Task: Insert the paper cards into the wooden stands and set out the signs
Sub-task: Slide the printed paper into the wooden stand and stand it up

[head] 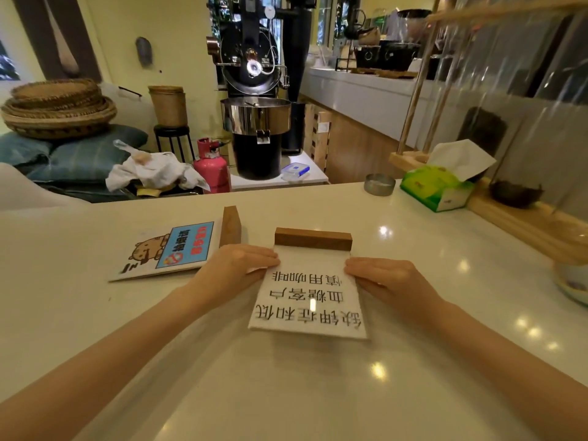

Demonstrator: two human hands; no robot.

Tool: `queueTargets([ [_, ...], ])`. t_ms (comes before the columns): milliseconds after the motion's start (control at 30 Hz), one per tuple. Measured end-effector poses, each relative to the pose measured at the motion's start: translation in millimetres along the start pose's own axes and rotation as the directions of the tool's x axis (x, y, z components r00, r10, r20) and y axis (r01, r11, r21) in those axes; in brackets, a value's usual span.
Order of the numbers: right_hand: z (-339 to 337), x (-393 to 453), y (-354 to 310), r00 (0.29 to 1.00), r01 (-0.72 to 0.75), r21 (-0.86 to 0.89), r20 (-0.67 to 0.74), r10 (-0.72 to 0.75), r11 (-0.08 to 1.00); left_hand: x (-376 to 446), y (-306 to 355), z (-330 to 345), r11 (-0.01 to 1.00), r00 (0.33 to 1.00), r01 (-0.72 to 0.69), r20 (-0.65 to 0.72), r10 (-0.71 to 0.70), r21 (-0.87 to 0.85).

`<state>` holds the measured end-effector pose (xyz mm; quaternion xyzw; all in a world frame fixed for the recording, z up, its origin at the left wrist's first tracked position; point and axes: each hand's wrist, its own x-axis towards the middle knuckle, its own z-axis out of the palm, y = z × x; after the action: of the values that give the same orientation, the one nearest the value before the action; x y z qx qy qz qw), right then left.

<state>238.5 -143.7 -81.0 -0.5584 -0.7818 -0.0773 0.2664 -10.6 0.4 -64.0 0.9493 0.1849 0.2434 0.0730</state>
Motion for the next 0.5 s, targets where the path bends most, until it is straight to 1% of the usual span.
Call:
queueTargets([
  [67,-3.2,6.5,4.9,0.992,-0.090,0.140,-0.078,0.102,0.986,7.4,5.2,-7.3,0.977,0.989,0.129,-0.053,-0.140,-0.170],
  [133,-5.3,16.2,10.2,0.967,-0.162,0.243,-0.152,0.203,0.956,16.9,10.4,-13.6,0.942,0.960,0.245,-0.081,-0.270,-0.230],
  [200,-8.0,27.3,14.2,0.933,-0.238,0.286,-0.199,0.300,0.928,28.7,10.2,-16.7,0.911,0.931,0.323,-0.088,-0.355,-0.258],
  [333,-11.5,50.5,27.7,0.875,-0.383,0.323,-0.173,0.452,0.866,51.9,-3.2,-15.6,0.850,0.902,0.374,-0.065,-0.426,-0.371],
  [433,-12.3,66.0,39.4,0.812,-0.454,0.458,-0.139,0.566,0.764,67.0,-11.6,-13.4,0.814,0.881,0.401,-0.065,-0.468,-0.421],
  [500,-11.8,73.6,44.2,0.787,-0.472,0.525,-0.111,0.608,0.708,75.2,-14.7,-11.4,0.810,0.878,0.409,-0.063,-0.475,-0.420],
])
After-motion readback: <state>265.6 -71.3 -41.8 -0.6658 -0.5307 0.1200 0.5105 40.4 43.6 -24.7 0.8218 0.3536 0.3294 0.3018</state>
